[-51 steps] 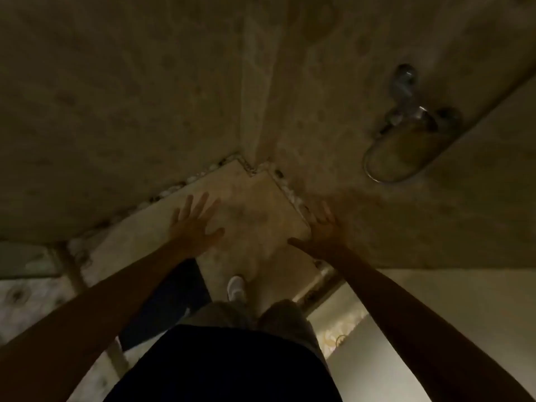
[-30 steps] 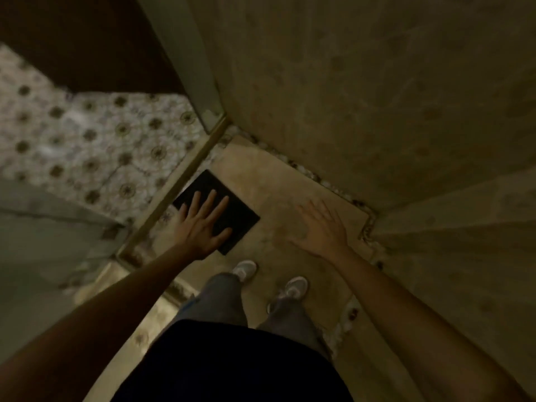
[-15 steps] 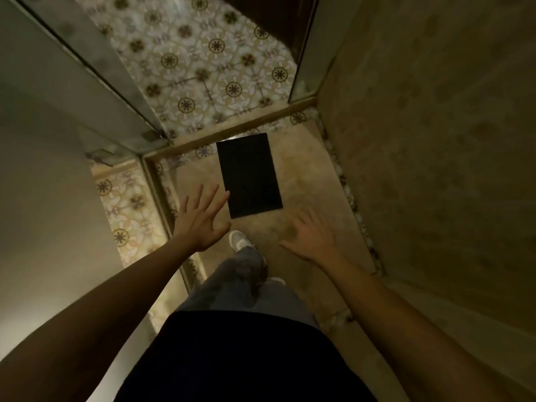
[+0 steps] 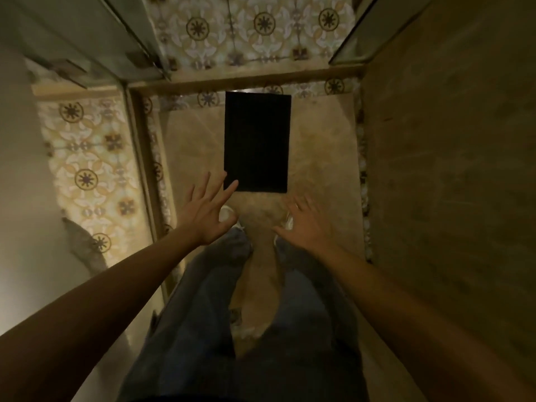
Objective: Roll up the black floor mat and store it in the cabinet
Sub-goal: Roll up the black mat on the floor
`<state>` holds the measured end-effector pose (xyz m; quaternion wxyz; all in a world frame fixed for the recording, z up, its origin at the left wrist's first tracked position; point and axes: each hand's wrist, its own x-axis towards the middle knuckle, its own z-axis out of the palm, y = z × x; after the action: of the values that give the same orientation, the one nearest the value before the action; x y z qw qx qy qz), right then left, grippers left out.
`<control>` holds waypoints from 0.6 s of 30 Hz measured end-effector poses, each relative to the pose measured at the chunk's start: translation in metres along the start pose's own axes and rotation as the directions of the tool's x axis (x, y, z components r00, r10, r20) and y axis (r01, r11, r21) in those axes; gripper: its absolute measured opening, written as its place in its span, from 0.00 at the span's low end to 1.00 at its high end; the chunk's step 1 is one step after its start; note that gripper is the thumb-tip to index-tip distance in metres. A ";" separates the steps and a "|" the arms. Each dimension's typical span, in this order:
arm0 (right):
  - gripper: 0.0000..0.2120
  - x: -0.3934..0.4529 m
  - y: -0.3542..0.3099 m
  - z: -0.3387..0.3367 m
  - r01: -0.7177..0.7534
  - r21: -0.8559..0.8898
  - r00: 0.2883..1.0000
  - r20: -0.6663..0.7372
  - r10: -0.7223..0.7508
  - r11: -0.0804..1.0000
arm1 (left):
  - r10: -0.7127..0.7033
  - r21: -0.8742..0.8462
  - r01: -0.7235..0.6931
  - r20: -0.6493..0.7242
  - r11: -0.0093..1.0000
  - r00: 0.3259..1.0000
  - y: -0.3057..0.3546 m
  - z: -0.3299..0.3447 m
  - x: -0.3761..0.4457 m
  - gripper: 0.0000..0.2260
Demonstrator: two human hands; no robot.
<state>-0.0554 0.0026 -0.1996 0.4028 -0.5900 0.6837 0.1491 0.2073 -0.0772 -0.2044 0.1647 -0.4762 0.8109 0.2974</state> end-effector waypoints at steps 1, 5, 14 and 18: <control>0.42 0.021 0.011 0.010 0.019 -0.017 1.000 0.001 -0.019 1.000 | 0.000 -0.002 0.000 0.010 1.000 1.000 -0.005 0.017 0.014 0.35; 0.43 0.117 0.054 0.059 0.103 -0.088 0.993 0.062 -0.098 0.991 | 0.021 -0.002 -0.021 0.067 1.000 0.998 -0.032 0.096 0.083 0.34; 0.47 0.316 0.136 0.184 0.218 -0.345 0.961 0.237 -0.140 0.913 | 0.131 0.114 -0.148 0.145 0.982 0.981 -0.110 0.257 0.247 0.38; 0.43 0.365 0.163 0.224 0.335 -0.364 0.937 0.227 -0.266 0.869 | 0.252 0.220 -0.299 0.219 0.929 0.943 -0.144 0.309 0.297 0.38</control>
<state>-0.1147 -0.0533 -0.6502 0.3495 -0.7440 0.5016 0.2696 0.1809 -0.1329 -0.6526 0.2552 -0.3027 0.8818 0.2562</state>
